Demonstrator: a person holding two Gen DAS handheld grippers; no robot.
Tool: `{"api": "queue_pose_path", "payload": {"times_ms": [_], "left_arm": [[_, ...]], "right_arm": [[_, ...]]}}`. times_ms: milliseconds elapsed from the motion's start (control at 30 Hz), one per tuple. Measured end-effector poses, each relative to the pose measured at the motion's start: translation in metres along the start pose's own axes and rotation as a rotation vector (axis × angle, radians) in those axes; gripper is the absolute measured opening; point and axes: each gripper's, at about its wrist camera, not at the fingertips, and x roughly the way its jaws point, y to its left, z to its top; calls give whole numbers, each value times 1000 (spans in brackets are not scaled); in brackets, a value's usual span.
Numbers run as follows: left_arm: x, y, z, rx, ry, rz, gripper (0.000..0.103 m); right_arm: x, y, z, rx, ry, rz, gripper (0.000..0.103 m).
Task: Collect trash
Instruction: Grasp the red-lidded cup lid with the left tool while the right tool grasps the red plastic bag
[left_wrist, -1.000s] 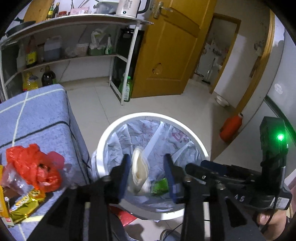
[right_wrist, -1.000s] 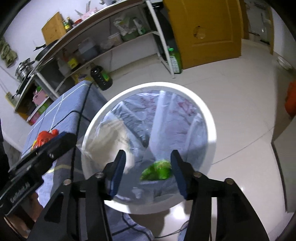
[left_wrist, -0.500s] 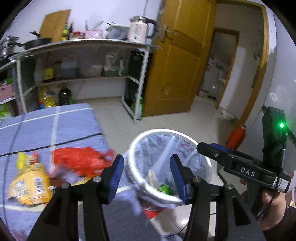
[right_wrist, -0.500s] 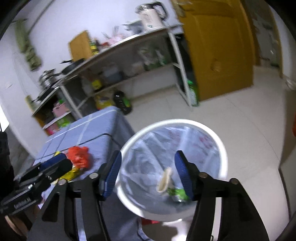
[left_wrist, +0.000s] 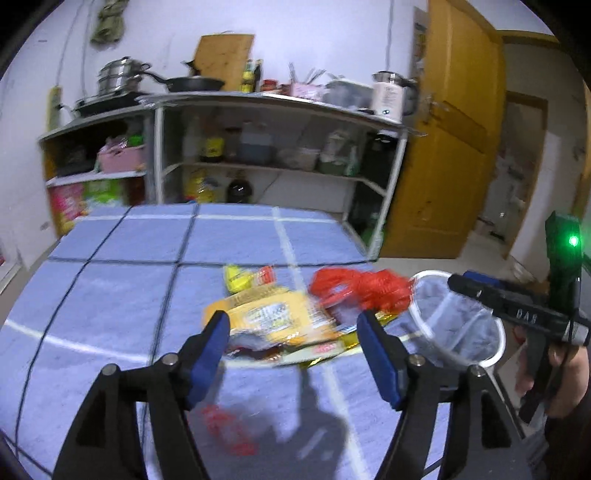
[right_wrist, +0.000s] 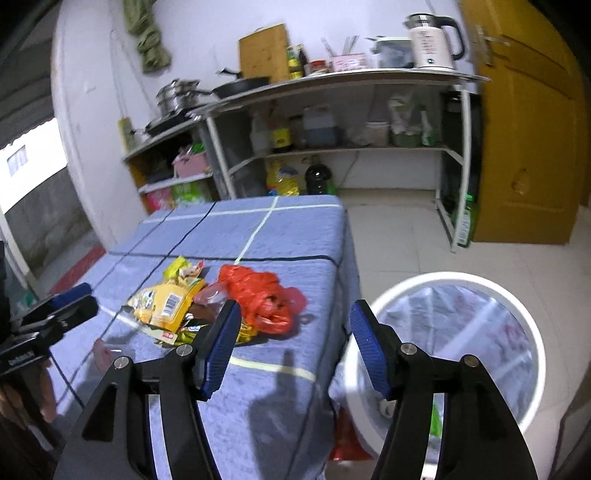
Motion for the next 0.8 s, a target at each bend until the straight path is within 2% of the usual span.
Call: {"api": "queue_pose_path", "payload": {"times_ms": [133, 300, 567, 667, 767, 800], "left_arm": [[0, 20, -18, 0, 39, 29, 75], [8, 34, -41, -24, 117, 13, 75], [16, 33, -56, -3, 182, 13, 76], [17, 36, -57, -25, 203, -11, 76], [20, 42, -57, -53, 223, -3, 75], [21, 44, -57, -65, 231, -9, 71]], "right_arm": [[20, 7, 0, -48, 23, -11, 62], [43, 2, 5, -53, 56, -2, 62], [68, 9, 6, -70, 107, 63, 62], [78, 20, 4, -110, 136, 63, 62], [87, 26, 1, -123, 169, 54, 62], [89, 27, 0, -121, 174, 48, 62]]}}
